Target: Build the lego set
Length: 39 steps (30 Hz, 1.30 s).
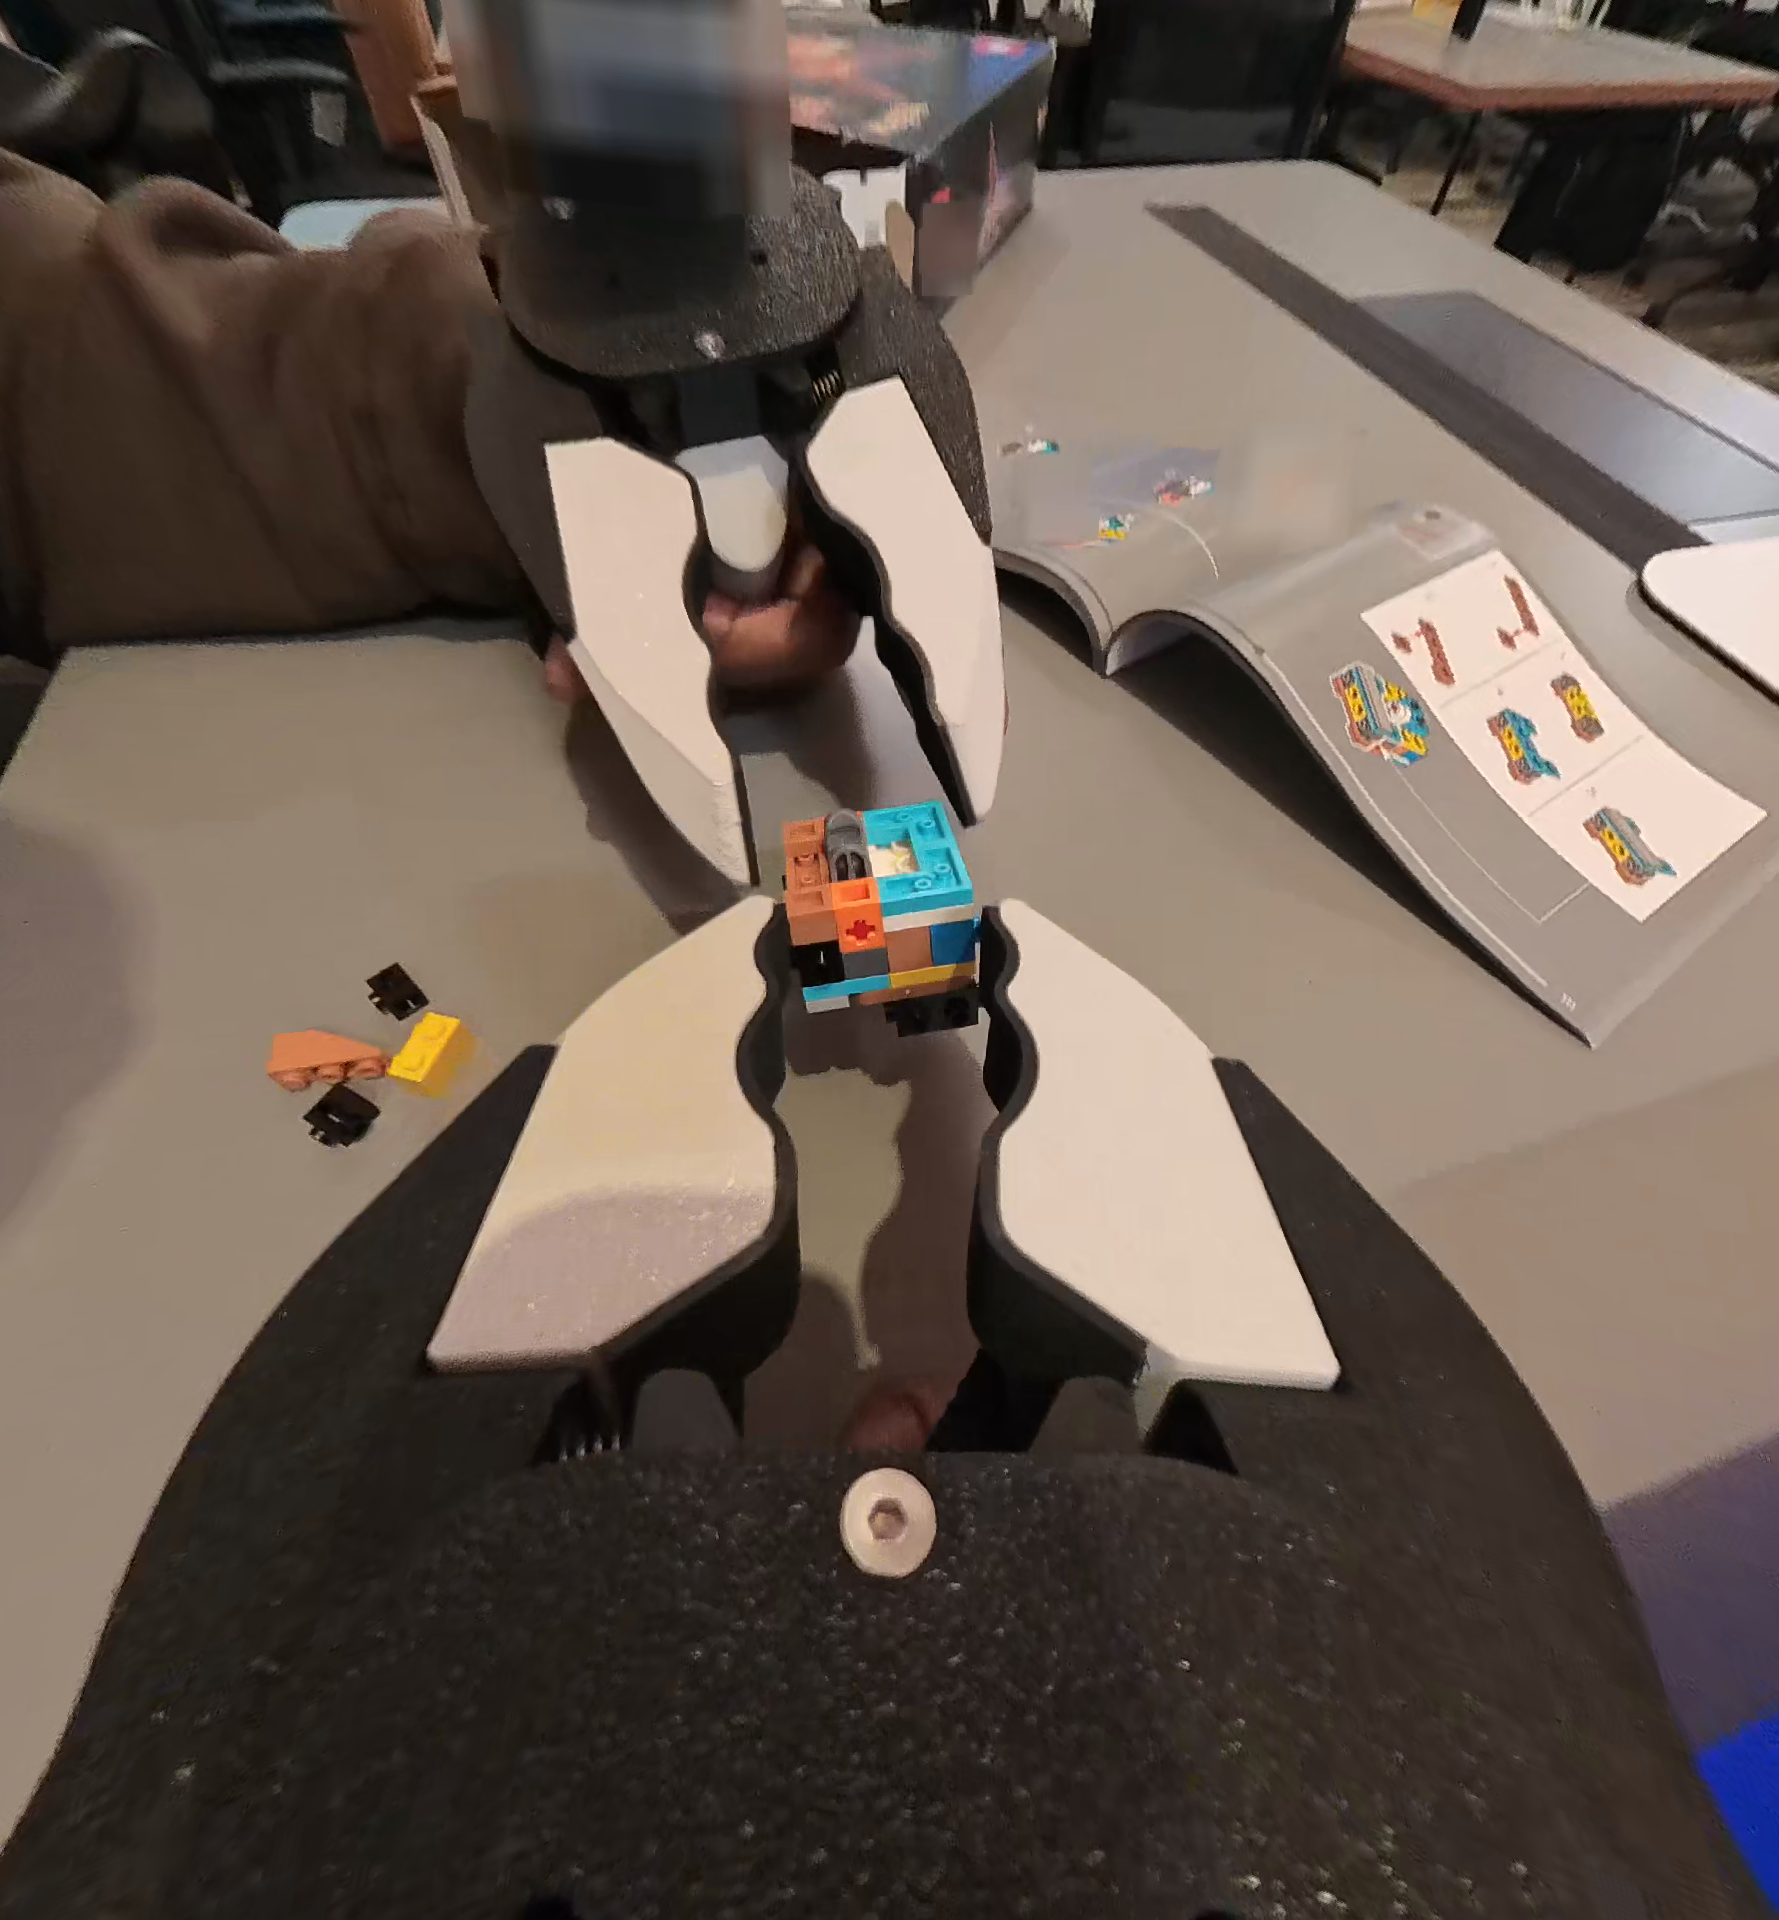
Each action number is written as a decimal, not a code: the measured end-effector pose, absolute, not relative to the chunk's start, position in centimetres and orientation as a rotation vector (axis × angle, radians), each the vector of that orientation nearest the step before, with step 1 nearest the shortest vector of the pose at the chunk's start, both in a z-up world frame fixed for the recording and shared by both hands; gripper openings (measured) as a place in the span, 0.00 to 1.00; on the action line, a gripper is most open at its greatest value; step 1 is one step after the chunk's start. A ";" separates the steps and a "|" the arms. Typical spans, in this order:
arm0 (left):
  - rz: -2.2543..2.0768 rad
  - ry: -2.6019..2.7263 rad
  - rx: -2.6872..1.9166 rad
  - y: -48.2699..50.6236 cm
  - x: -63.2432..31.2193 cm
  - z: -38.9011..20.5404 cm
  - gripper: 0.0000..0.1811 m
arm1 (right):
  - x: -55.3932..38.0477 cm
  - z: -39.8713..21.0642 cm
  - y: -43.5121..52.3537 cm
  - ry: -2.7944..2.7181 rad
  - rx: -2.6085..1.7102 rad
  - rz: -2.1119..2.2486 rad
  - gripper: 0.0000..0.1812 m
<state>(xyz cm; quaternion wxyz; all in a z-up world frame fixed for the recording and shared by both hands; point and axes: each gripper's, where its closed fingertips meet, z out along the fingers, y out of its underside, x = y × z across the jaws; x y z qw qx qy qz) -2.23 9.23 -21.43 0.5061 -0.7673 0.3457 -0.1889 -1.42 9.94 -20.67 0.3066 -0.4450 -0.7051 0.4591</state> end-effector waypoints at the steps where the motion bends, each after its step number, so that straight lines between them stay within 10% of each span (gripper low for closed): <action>1: -0.446 0.823 -1.864 9.4 -2.4 -21.5 0.24 | -1.4 -21.0 10.1 -1.879 -1.193 1.196 0.19; 39: -0.060 0.854 -1.602 10.7 -1.8 -19.0 0.16 | -1.3 -17.6 11.4 -1.687 -0.986 1.113 0.20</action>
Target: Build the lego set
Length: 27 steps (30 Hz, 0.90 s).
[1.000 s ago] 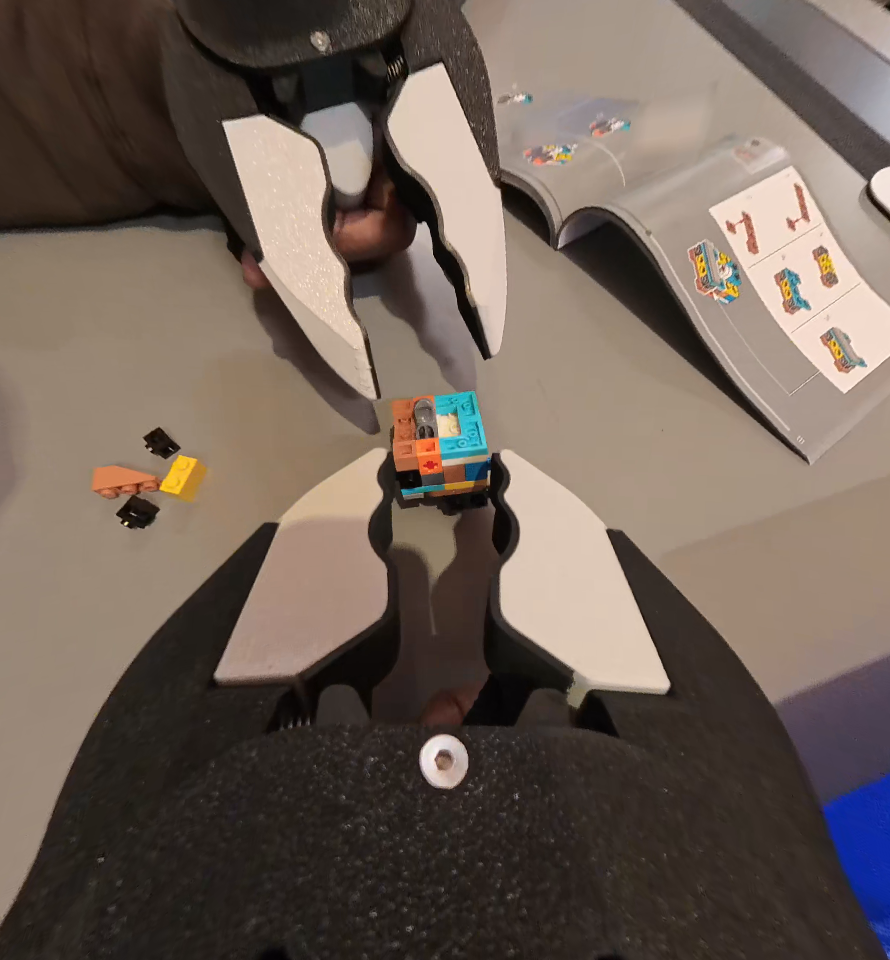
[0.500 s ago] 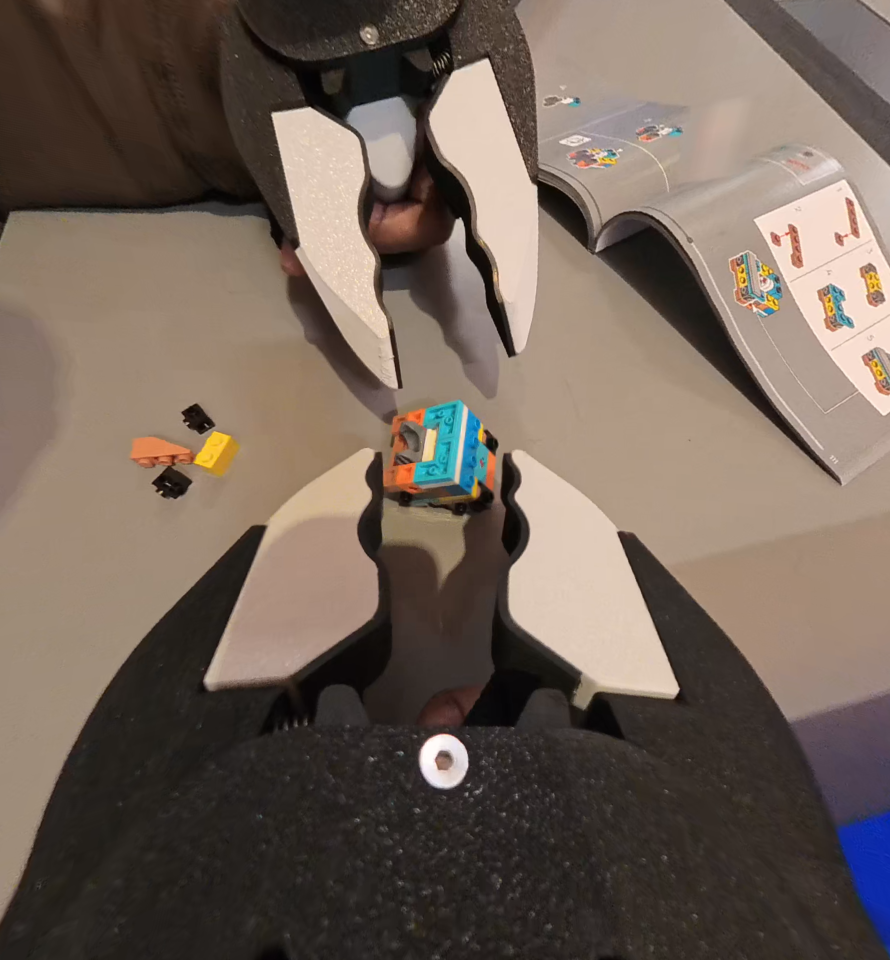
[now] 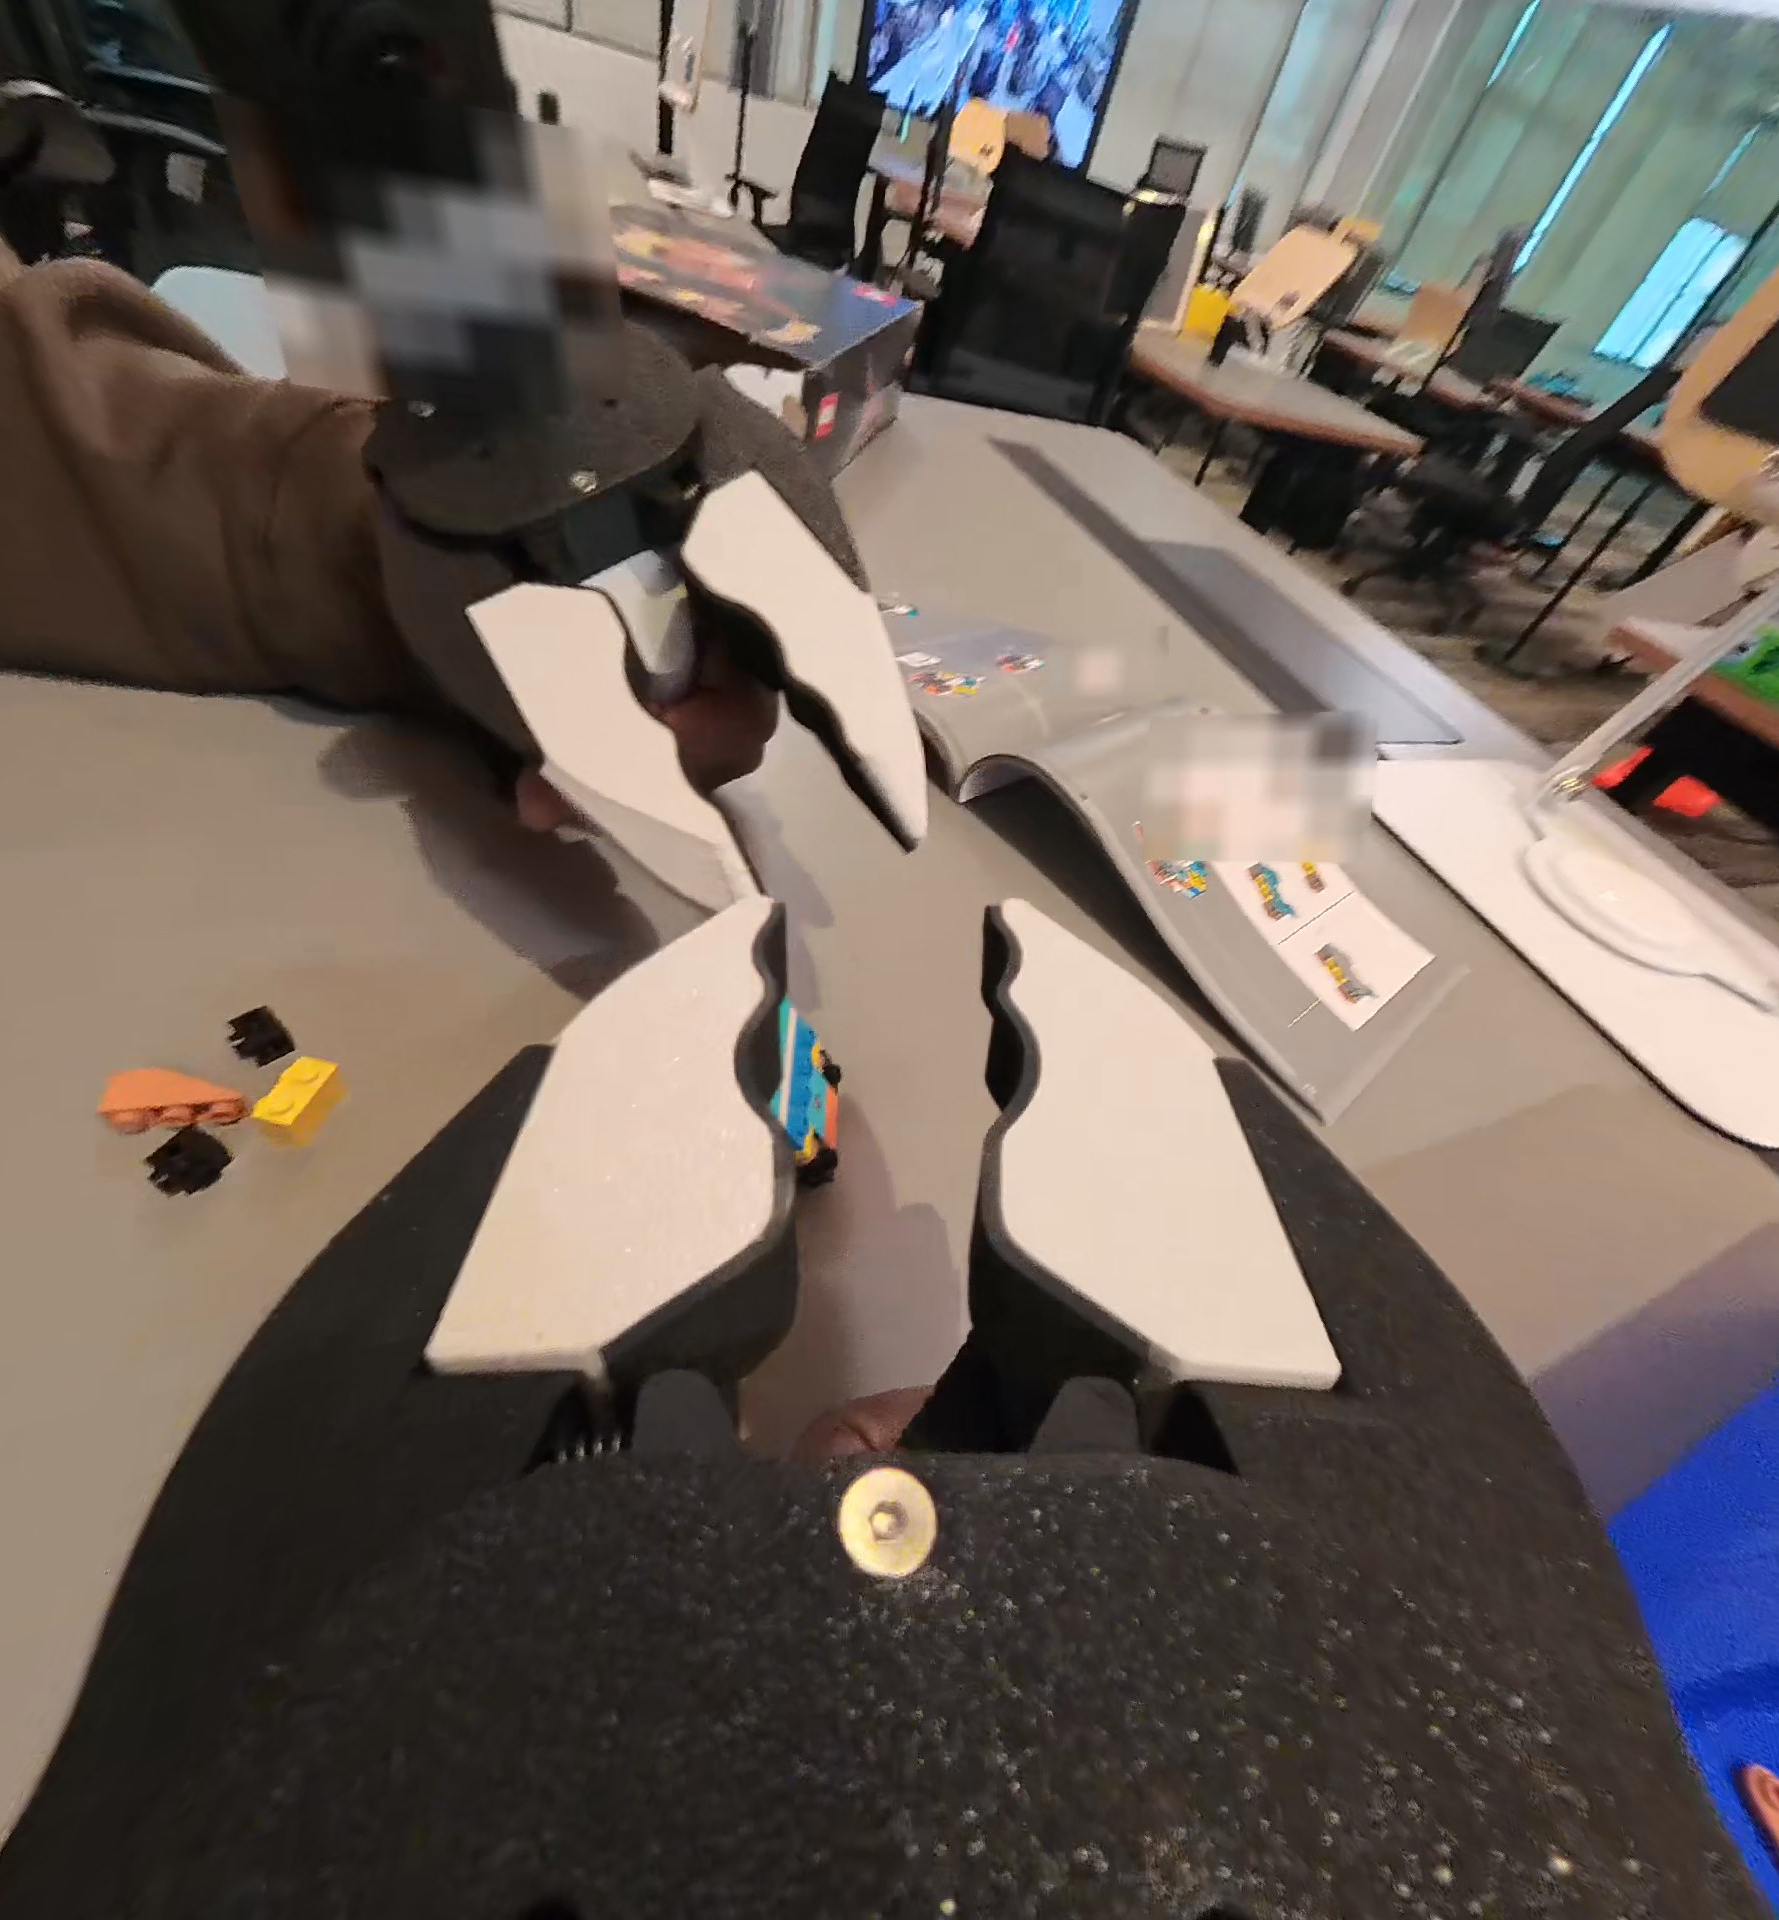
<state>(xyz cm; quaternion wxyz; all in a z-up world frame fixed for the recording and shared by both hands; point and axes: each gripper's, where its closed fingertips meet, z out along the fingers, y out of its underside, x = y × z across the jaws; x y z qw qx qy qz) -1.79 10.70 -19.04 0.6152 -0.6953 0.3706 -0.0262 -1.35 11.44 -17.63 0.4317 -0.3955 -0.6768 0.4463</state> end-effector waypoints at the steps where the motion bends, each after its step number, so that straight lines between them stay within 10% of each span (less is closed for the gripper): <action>1: -0.047 0.864 -1.593 10.7 -1.6 -19.0 0.15 | -1.4 -17.5 11.7 -1.666 -0.984 1.094 0.18; 12: -0.017 0.864 -1.599 10.8 -2.0 -19.3 0.05 | -1.8 -18.0 13.8 -1.574 -1.039 1.030 0.00; 27: -0.007 0.836 -1.646 11.2 -3.0 -20.1 0.03 | -2.0 -18.4 13.8 -1.599 -1.037 0.992 0.00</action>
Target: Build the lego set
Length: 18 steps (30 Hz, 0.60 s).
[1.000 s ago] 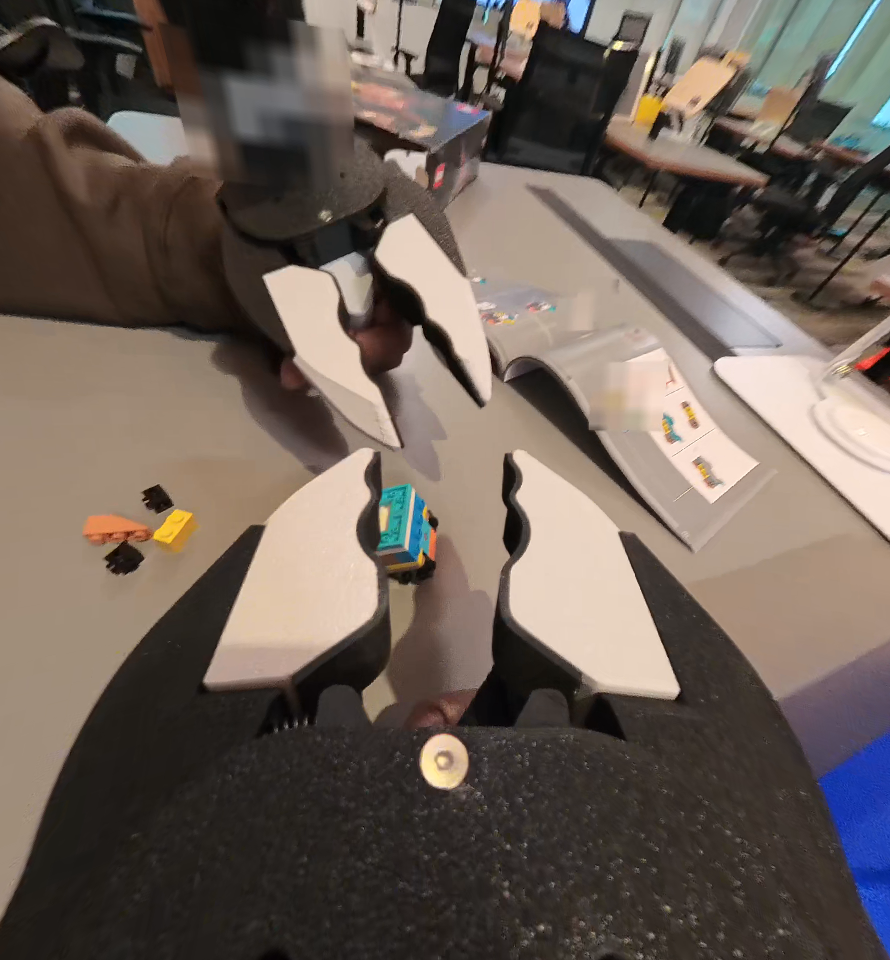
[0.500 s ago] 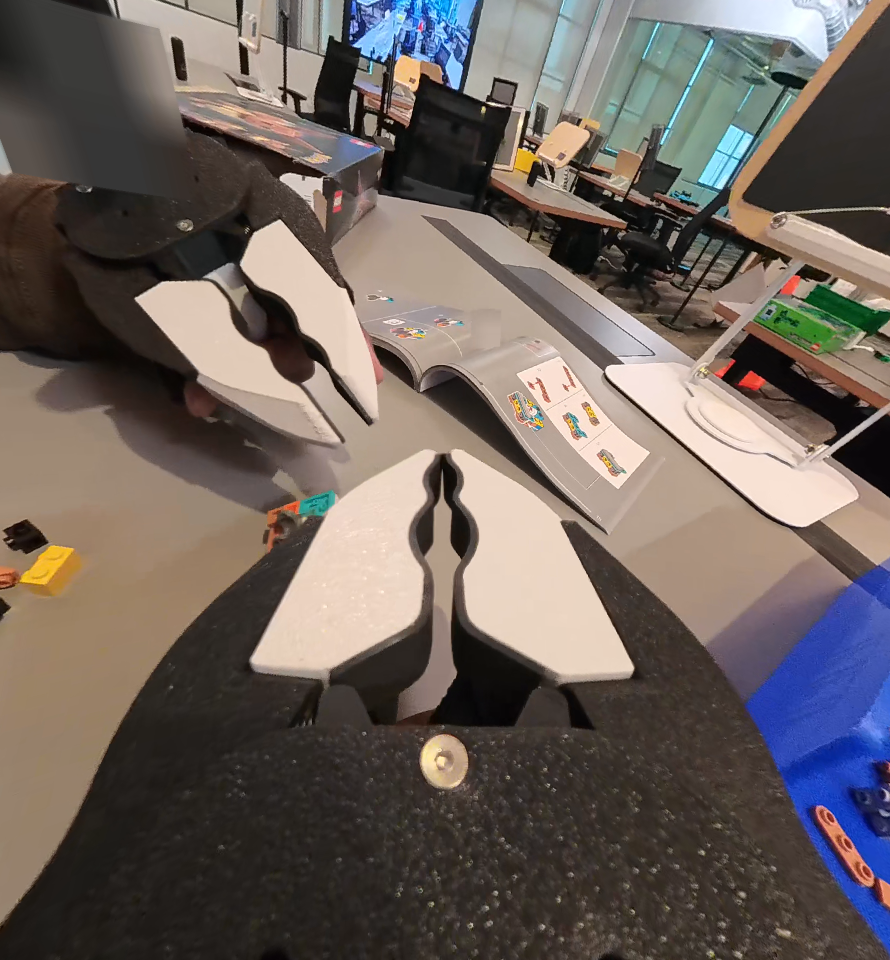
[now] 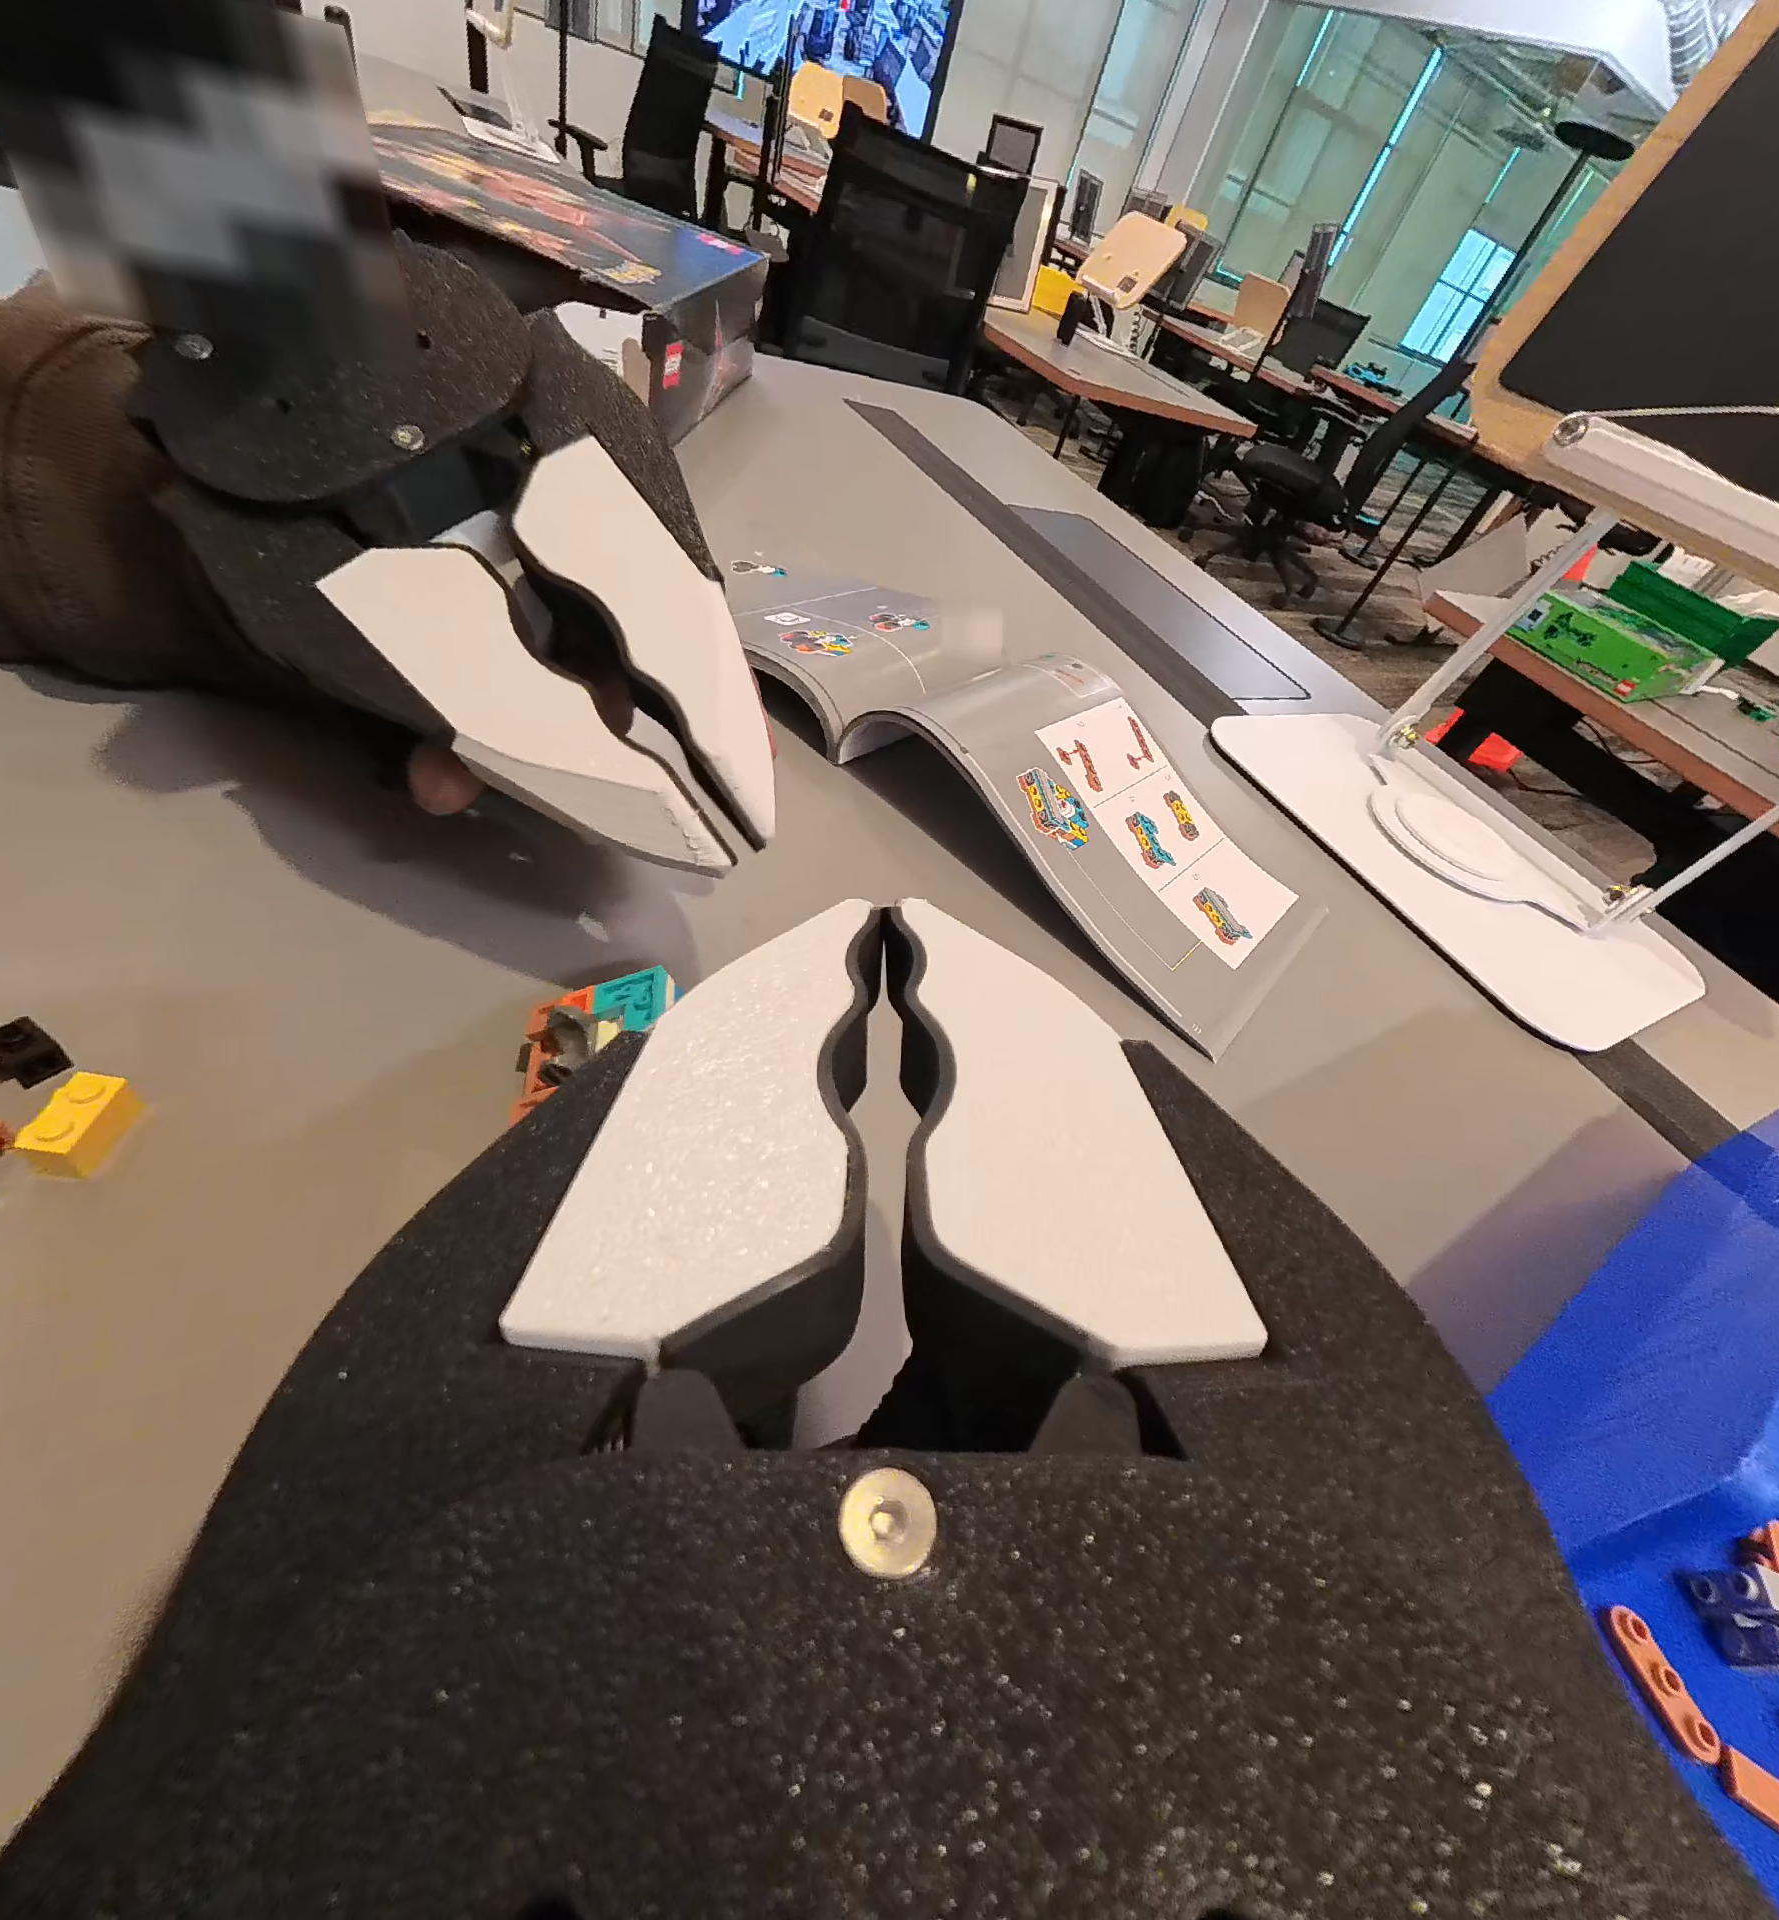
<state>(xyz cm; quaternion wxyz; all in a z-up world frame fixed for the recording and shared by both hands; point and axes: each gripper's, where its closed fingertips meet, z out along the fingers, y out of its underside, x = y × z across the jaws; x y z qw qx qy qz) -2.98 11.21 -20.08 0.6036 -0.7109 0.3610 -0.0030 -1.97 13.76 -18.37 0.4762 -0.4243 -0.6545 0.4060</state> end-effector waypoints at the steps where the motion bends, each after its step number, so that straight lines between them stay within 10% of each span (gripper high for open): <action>1: -0.016 0.833 -1.649 11.2 -3.0 -20.1 0.04 | -2.0 -18.4 13.8 -1.599 -1.038 0.986 0.00; 18: -0.021 0.881 -1.654 11.1 -2.7 -20.6 0.12 | -2.1 -19.1 14.7 -1.611 -1.081 0.905 0.00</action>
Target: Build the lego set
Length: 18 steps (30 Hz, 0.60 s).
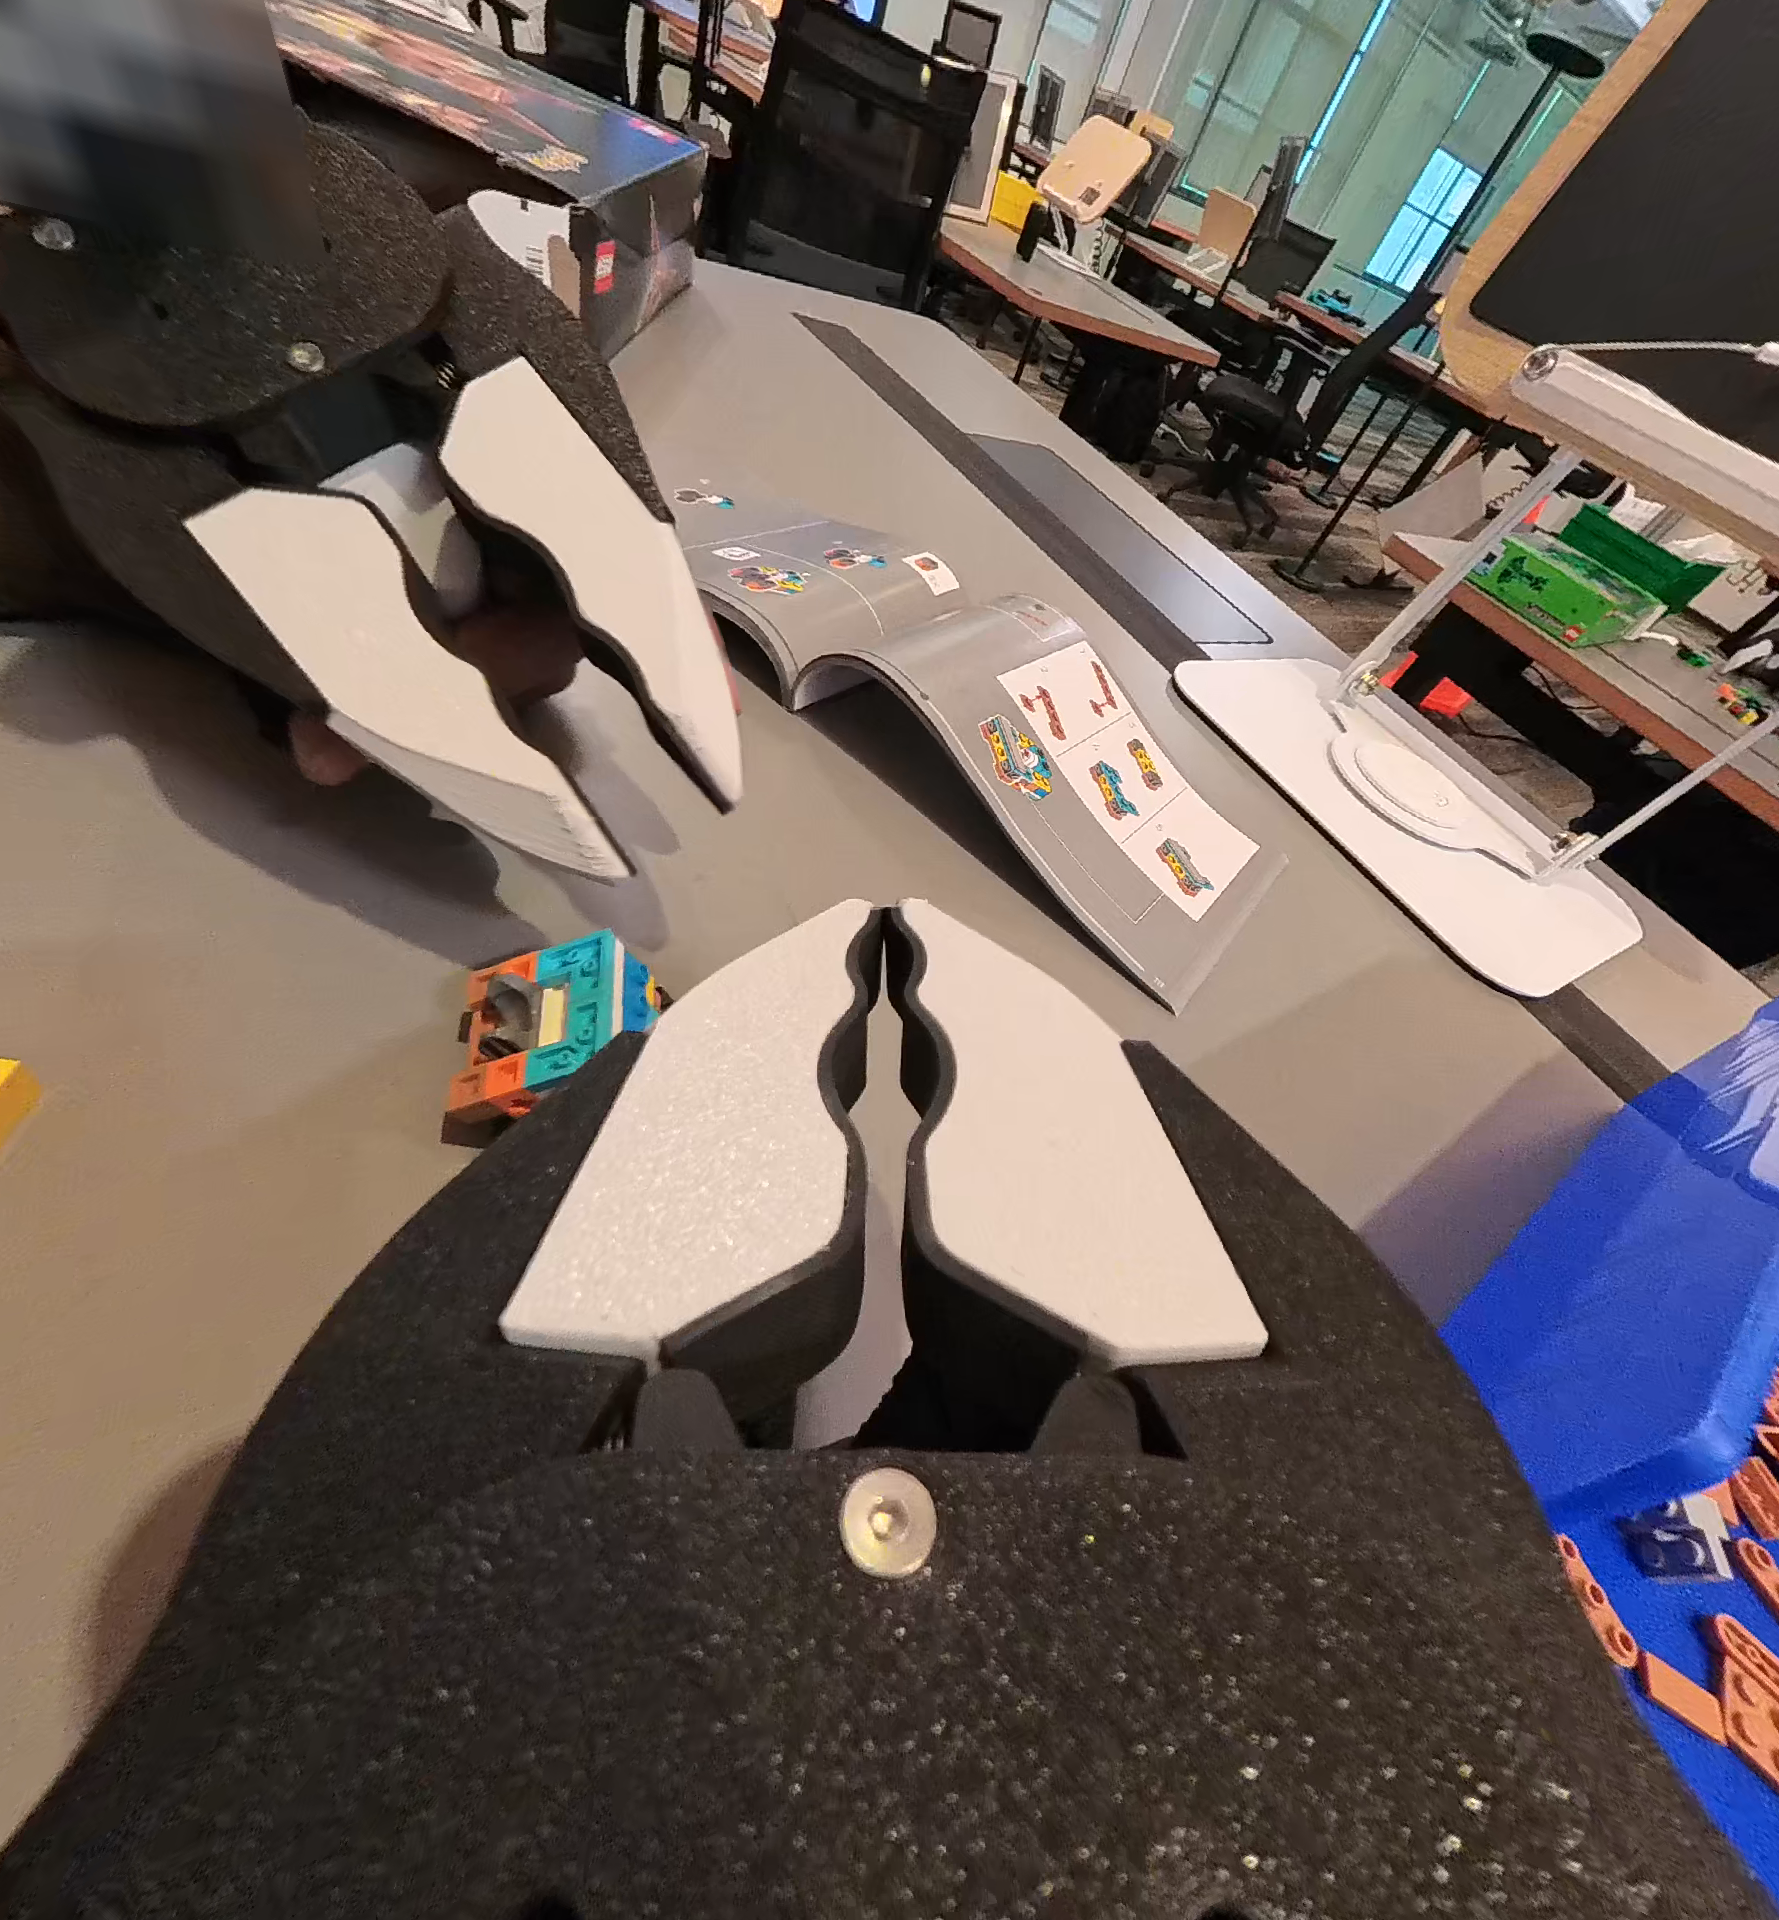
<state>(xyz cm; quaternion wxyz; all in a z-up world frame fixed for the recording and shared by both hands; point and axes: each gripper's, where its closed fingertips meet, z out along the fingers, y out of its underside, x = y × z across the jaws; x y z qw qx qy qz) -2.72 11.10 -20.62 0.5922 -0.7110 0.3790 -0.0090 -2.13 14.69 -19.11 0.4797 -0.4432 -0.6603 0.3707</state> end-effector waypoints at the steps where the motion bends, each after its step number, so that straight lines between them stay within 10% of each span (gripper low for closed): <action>1: -0.010 0.878 -1.658 11.2 -2.8 -20.7 0.12 | -2.1 -19.2 14.6 -1.617 -1.082 0.908 0.00; 18: 0.250 0.614 -1.733 13.3 -7.8 -19.3 0.13 | -2.3 -19.9 14.9 -1.649 -1.089 0.827 0.00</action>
